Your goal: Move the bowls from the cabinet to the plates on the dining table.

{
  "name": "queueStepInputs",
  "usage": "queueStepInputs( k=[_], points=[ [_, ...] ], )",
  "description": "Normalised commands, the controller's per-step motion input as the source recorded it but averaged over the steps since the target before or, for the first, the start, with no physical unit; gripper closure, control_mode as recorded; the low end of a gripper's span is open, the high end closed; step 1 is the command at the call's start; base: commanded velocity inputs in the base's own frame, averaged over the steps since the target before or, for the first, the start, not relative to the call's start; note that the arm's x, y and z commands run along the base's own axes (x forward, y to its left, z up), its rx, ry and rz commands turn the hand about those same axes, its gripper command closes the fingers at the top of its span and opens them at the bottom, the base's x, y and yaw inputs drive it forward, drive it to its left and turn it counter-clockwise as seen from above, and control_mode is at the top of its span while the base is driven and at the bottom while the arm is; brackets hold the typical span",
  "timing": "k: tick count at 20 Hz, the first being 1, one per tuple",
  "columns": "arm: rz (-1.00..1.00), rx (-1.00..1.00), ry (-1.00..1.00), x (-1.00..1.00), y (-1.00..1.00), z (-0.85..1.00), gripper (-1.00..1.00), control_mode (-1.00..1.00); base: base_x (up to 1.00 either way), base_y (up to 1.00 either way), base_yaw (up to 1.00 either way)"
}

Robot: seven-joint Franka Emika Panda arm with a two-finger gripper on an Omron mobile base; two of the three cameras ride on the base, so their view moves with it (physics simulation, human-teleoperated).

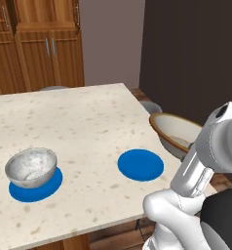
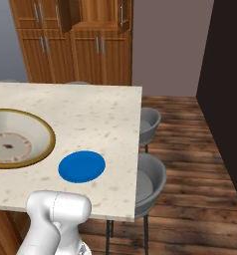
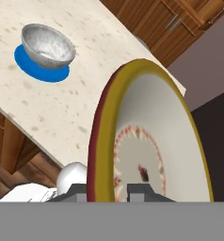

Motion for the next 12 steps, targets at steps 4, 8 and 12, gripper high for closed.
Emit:
queueStepInputs(
  k=[4,8,12],
  points=[
    [0.0,0.0,0.01,0.04,0.01,-0.06,1.0,-1.0,0.0,0.0,0.0],
    [0.01,0.03,0.15,0.28,0.1,-0.35,1.0,-1.0,0.0,0.0,0.0],
    [0.09,0.02,0.18,0.19,0.0,-0.03,1.0,-1.0,0.0,0.0,0.0]
  ],
)
